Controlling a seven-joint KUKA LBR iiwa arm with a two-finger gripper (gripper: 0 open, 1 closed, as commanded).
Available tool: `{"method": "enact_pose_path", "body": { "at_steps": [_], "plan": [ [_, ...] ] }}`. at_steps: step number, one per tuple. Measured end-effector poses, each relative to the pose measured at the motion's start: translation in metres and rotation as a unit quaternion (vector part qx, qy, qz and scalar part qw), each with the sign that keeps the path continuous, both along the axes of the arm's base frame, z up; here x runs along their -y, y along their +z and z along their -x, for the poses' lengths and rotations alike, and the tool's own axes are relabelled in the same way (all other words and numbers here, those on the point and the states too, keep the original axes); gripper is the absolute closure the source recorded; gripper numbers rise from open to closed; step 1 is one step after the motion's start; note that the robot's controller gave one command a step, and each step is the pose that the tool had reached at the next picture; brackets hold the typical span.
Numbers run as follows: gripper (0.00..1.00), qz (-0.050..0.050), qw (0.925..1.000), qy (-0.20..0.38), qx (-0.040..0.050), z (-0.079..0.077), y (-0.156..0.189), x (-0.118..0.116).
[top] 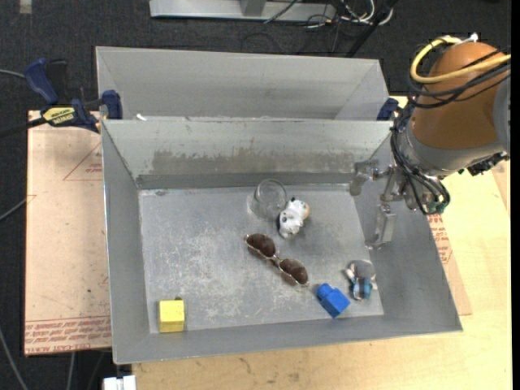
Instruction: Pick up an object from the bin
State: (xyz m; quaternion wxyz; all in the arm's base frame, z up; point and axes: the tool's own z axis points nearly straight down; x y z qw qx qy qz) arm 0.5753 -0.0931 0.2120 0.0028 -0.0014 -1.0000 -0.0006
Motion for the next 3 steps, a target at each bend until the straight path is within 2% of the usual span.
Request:
{"method": "enact_pose_path", "body": {
  "at_steps": [1,2,3],
  "plan": [
    [0.0,0.001,1.0,0.001,0.0038,-0.002,0.005,-0.001],
    [0.0,0.001,0.9999,0.012,0.006,0.023,-0.059,0.024],
    [0.0,-0.001,0.9999,0.017,-0.0003,0.059,-0.069,0.053]
  ]
}}
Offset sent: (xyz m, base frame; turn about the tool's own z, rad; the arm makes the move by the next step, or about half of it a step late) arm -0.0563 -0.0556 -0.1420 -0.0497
